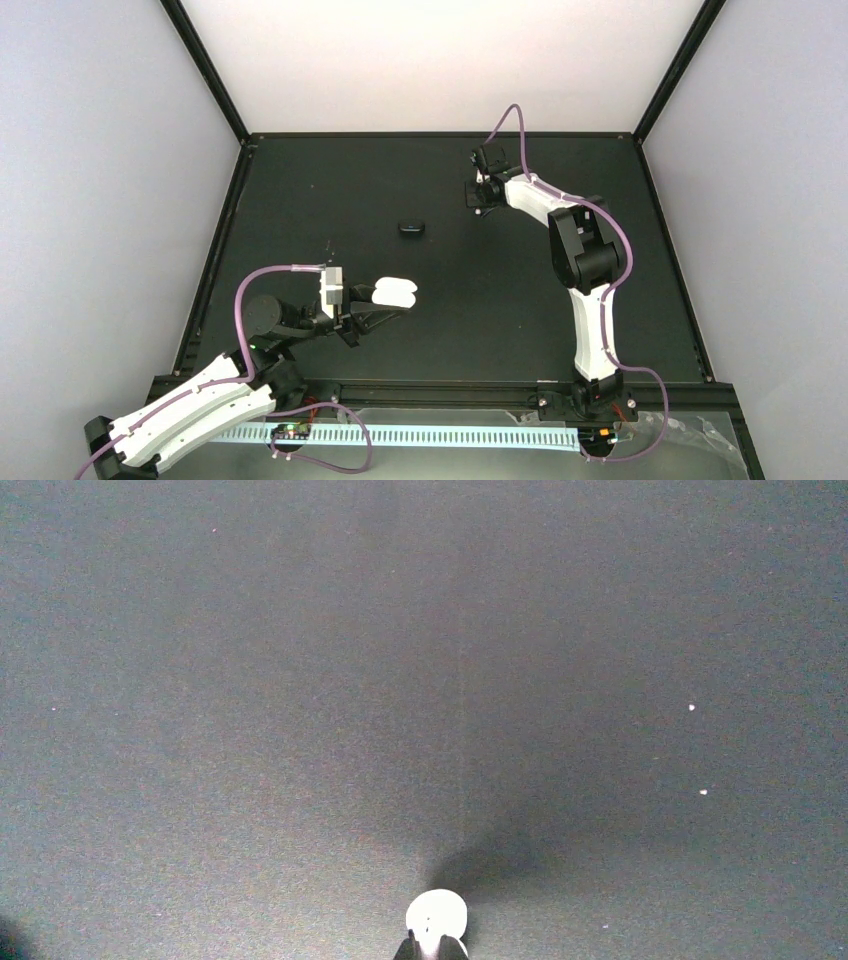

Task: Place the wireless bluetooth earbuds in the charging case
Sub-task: Pick up the earbud from the center of the board, then place the earbud in the charging case, then close the charging case.

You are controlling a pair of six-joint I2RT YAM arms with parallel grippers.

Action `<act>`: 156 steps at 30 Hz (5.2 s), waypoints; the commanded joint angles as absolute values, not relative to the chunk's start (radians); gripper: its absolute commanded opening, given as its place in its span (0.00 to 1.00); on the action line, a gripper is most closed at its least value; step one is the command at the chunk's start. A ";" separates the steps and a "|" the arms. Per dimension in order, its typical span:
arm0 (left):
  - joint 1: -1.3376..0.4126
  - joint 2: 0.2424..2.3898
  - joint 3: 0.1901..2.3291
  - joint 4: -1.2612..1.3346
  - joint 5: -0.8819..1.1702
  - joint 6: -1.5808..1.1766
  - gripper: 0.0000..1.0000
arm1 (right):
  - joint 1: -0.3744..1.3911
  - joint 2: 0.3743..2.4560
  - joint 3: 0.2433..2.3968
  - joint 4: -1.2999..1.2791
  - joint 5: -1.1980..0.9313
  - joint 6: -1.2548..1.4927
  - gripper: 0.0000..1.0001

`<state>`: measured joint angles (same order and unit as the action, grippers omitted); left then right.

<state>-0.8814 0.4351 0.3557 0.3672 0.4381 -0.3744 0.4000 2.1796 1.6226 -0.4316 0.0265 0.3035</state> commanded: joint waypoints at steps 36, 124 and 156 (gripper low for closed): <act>-0.888 0.506 0.429 0.465 0.718 -0.311 0.02 | 0.824 1.005 1.426 -1.075 -0.710 0.079 0.01; -0.893 0.649 0.463 0.569 0.628 -0.433 0.01 | 1.181 1.185 1.523 -0.907 -0.275 0.189 0.13; -0.898 0.657 0.462 0.599 0.650 -0.455 0.02 | 1.117 1.098 1.504 -0.836 0.076 0.294 0.45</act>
